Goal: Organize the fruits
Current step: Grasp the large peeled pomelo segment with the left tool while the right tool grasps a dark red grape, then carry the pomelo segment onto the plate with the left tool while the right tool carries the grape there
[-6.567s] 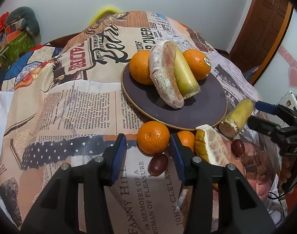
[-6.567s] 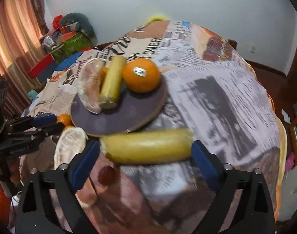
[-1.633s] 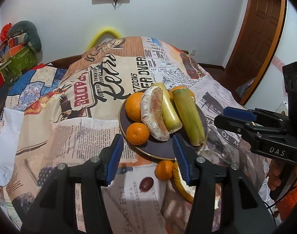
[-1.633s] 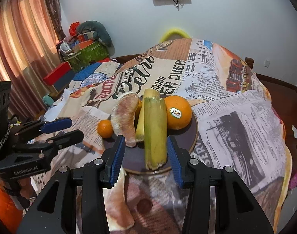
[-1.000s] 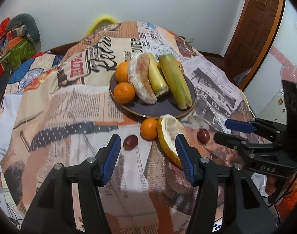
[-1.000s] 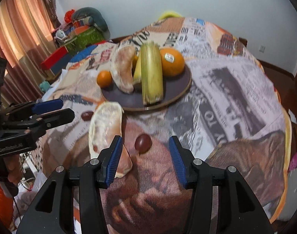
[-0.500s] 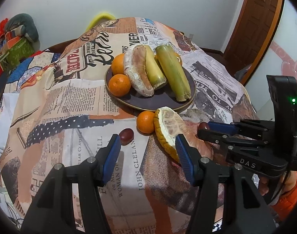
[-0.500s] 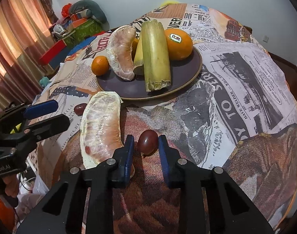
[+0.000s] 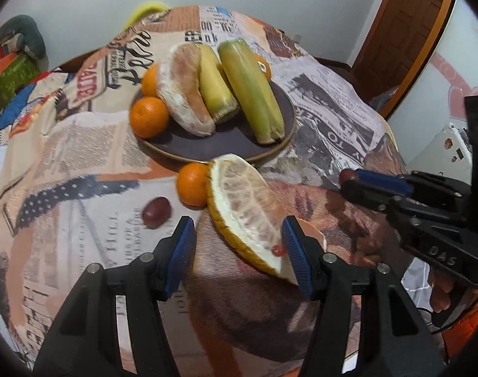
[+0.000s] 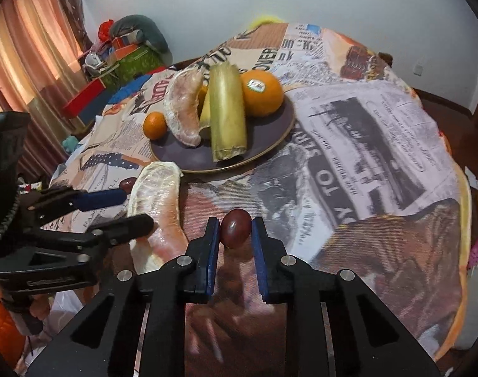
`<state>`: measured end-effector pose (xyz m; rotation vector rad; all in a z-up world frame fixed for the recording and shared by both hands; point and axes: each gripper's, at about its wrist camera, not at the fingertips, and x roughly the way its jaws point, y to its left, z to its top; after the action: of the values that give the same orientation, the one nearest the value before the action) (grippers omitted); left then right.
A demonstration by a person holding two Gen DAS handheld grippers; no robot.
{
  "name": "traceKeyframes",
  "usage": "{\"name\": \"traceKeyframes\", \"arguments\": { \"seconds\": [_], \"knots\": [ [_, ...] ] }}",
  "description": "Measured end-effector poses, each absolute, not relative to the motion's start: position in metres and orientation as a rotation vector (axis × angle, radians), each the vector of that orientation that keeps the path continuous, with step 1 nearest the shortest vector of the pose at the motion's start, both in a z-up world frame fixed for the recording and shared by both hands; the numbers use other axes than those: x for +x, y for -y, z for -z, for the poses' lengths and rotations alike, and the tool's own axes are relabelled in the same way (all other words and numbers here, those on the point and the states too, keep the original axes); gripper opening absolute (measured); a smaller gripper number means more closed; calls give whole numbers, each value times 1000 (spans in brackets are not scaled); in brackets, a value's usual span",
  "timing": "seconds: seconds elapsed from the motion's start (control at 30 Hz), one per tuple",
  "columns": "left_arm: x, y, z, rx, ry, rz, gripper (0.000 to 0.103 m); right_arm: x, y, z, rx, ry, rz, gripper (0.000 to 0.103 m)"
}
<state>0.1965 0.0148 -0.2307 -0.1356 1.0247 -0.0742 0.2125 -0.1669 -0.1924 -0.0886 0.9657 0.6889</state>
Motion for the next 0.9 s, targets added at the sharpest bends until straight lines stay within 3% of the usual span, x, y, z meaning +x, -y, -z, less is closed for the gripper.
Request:
{"name": "traceKeyframes", "arguments": {
  "seconds": [0.33, 0.67, 0.9],
  "knots": [
    [210, 6, 239, -128, -1068, 55, 70, 210, 187, 188, -73, -942, -680, 19],
    [212, 25, 242, -113, -1043, 21, 71, 212, 204, 187, -29, -933, -659, 19],
    [201, 48, 240, -38, -1021, 148, 63, 212, 210, 186, -19, -929, -650, 19]
  ]
}}
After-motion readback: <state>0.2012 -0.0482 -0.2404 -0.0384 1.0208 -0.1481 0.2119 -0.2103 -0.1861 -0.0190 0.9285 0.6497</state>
